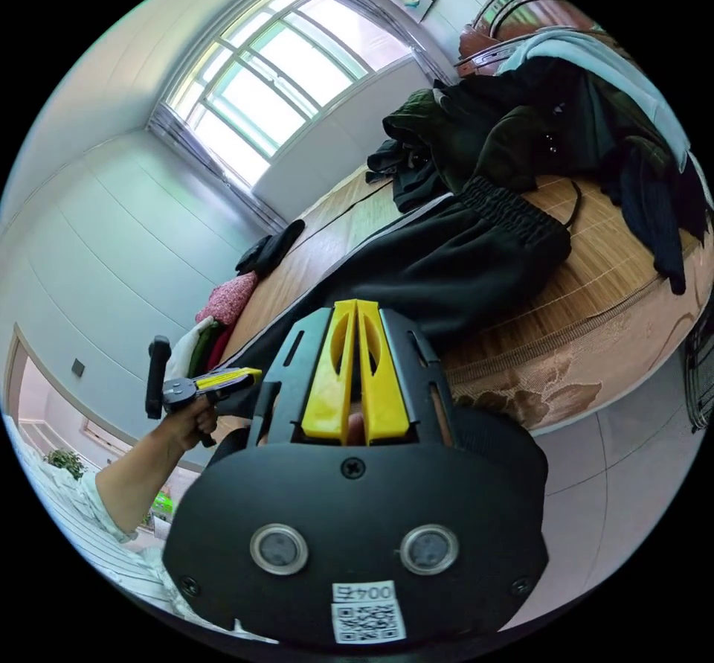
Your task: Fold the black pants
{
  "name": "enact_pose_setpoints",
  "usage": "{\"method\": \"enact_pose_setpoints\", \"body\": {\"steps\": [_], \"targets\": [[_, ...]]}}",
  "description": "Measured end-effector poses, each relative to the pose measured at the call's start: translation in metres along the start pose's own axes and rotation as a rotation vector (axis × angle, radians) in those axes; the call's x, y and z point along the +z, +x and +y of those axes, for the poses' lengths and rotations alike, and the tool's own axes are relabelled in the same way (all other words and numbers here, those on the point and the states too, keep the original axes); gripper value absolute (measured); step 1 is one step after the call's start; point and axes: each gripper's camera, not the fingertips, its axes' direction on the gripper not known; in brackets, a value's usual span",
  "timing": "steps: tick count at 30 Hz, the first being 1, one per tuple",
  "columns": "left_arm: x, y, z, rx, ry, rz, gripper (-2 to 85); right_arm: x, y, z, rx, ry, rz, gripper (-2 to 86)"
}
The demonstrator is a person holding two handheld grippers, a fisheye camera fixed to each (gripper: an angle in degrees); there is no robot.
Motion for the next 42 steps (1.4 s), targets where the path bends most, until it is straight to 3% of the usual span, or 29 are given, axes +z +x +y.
{"method": "enact_pose_setpoints", "body": {"steps": [5,7,14,21,27,30,33,42], "targets": [[0.015,0.026,-0.016,0.084,-0.083,-0.061,0.4,0.048,-0.031,-0.021,-0.090,-0.195,0.206,-0.7],[0.014,0.035,-0.028,0.152,-0.120,-0.092,0.3,0.086,-0.048,-0.034,-0.184,-0.380,0.289,-0.7],[0.001,0.045,-0.037,0.231,-0.132,-0.139,0.1,0.185,-0.082,-0.037,-0.445,-0.678,0.566,0.6],[-0.021,0.023,-0.047,0.137,-0.128,-0.034,0.1,0.214,-0.080,-0.047,-0.424,-0.684,0.563,0.6],[-0.041,0.005,-0.046,0.037,-0.103,0.051,0.1,0.198,-0.054,-0.068,-0.268,-0.616,0.356,0.0],[-0.051,0.004,-0.049,0.027,-0.110,0.060,0.1,0.157,-0.055,-0.090,-0.320,-0.446,0.181,0.6],[-0.061,0.007,-0.052,0.025,-0.115,0.054,0.1,0.127,-0.057,-0.122,-0.508,-0.307,0.290,2.3],[-0.093,0.002,-0.051,-0.021,-0.100,0.106,0.2,0.162,-0.026,-0.220,-0.725,-0.406,0.402,9.1]]}}
